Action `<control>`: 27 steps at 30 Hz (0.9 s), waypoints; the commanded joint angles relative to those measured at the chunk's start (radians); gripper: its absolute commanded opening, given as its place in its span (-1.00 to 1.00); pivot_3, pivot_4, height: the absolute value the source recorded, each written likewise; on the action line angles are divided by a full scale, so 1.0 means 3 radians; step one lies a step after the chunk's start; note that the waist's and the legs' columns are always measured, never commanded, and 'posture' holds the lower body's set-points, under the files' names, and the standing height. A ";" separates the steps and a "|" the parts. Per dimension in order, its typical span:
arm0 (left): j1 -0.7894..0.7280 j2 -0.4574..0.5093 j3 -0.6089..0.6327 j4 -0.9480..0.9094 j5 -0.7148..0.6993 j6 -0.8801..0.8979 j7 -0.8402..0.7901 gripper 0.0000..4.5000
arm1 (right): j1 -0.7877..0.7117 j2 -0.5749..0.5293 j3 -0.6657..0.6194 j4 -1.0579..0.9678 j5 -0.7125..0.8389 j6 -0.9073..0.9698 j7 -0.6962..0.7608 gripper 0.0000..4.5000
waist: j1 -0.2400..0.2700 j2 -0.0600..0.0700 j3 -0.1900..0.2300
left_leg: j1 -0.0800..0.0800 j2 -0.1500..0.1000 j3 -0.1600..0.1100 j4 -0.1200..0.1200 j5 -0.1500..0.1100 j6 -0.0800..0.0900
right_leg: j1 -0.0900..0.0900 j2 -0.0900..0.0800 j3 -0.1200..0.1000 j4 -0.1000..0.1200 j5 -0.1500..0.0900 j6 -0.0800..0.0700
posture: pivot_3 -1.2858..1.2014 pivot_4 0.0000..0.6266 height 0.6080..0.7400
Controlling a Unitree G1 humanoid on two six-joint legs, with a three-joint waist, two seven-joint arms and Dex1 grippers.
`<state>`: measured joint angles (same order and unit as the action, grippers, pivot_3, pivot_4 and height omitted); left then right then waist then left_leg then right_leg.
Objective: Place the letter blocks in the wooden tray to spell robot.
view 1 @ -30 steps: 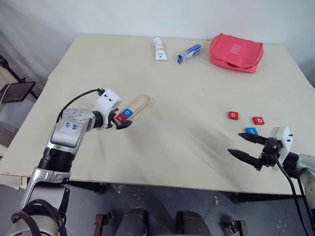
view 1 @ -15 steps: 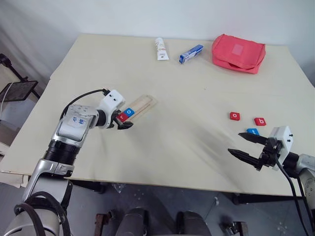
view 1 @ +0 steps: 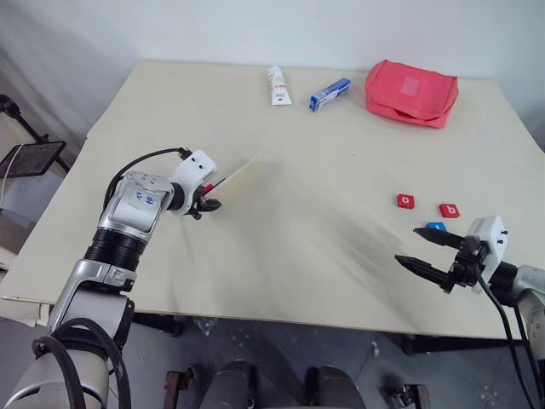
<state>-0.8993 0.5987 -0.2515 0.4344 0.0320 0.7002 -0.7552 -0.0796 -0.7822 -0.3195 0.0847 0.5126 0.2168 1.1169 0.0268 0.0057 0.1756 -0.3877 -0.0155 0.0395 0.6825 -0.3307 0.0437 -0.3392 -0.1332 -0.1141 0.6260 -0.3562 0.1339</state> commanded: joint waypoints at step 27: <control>0.0213 0.0064 -0.0427 -0.0270 0.0688 -0.0697 -0.0446 0.99 | 0.0034 0.0042 -0.0066 -0.0059 -0.0020 -0.0045 -0.0058 1.00 | 0.0002 0.0002 -0.0001 | 0.0000 0.0000 0.0000 0.0000 0.0000 0.0000 | 0.0000 0.0000 0.0000 0.0000 0.0000 0.0000 | 0.03 -0.52 1.00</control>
<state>-0.8833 0.6351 -0.3332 0.3553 0.2347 0.4752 -0.8439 -0.0713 -0.7723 -0.3195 0.0863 0.4966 0.2167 1.1017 0.0273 0.0062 0.1753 -0.3877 -0.0156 0.0394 0.6825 -0.3307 0.0438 -0.3391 -0.1333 -0.1142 0.6262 -0.3562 0.1339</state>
